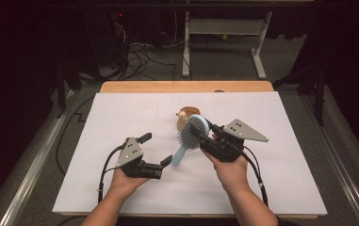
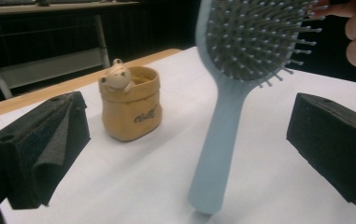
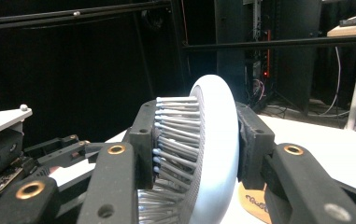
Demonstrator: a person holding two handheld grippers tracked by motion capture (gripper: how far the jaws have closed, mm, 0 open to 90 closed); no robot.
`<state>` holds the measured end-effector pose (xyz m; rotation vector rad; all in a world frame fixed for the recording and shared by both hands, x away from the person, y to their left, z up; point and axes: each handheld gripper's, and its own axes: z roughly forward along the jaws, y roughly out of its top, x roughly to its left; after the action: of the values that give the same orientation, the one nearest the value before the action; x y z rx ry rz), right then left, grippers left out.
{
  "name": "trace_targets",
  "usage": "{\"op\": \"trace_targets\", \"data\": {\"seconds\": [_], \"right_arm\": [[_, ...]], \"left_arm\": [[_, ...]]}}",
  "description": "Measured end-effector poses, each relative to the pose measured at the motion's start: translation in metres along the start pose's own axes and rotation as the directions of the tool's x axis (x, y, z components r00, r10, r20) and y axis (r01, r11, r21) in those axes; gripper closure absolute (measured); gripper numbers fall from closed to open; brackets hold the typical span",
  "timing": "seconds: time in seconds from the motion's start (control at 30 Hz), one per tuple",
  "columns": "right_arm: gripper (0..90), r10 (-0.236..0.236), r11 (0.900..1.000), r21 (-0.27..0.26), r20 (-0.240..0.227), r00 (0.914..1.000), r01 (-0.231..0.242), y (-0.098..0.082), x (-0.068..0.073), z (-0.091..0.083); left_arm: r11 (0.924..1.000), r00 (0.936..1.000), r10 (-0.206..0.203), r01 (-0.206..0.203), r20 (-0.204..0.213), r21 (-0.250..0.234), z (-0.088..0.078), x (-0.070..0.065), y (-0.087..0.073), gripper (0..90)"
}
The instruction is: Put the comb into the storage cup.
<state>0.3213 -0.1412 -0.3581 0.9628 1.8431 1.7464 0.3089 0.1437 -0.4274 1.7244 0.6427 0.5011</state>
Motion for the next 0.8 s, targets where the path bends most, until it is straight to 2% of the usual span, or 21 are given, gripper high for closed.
{"op": "trace_targets", "data": {"seconds": [0.2, 0.37, 0.8], "right_arm": [[59.8, -0.004, 1.000, -0.001, 0.009, 1.0000, 0.004, 0.000, -0.004, -0.004], [59.8, -0.008, 1.000, -0.005, 0.014, 0.9999, 0.008, 0.001, -0.006, -0.007], [59.7, -0.018, 1.000, 0.001, 0.035, 0.9992, 0.018, 0.000, -0.012, -0.013]], "left_arm": [[0.9999, 0.9994, -0.001, 0.001, -0.035, -0.016, -0.010, 0.008, -0.003, 0.4], [0.9999, 0.9984, 0.004, -0.004, -0.057, -0.009, -0.019, 0.016, -0.008, 0.5], [0.9999, 0.9942, -0.014, 0.014, -0.107, -0.003, -0.040, 0.038, -0.019, 0.5]]}}
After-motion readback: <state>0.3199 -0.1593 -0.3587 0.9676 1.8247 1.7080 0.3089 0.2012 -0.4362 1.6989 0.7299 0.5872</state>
